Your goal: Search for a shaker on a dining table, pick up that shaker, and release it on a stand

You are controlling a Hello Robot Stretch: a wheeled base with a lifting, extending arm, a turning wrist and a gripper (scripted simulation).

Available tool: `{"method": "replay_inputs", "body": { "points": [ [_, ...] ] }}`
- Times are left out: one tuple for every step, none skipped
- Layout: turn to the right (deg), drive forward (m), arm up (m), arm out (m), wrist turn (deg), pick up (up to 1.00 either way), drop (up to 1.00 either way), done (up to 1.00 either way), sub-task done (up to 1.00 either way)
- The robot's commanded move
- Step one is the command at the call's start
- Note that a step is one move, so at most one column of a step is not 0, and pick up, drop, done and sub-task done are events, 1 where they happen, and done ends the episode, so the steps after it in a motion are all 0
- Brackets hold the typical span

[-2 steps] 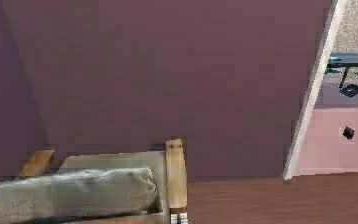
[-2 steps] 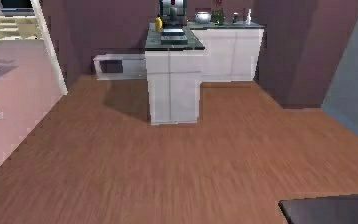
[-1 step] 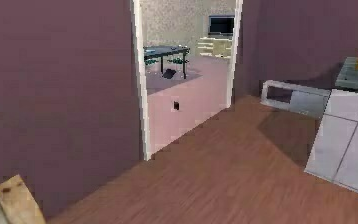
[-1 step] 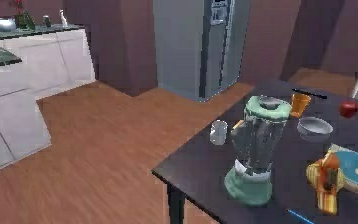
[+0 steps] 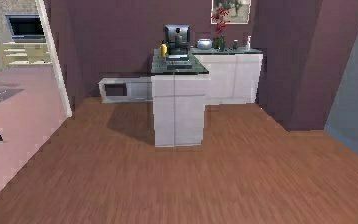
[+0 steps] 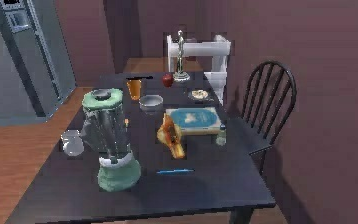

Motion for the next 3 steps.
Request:
{"method": "replay_inputs", "body": {
  "points": [
    [12.0,0.0,0.0,0.0,0.0,0.0,0.0,0.0,0.0],
    [45.0,0.0,0.0,0.0,0.0,0.0,0.0,0.0,0.0],
    [27.0,0.0,0.0,0.0,0.0,0.0,0.0,0.0,0.0]
  ]
}}
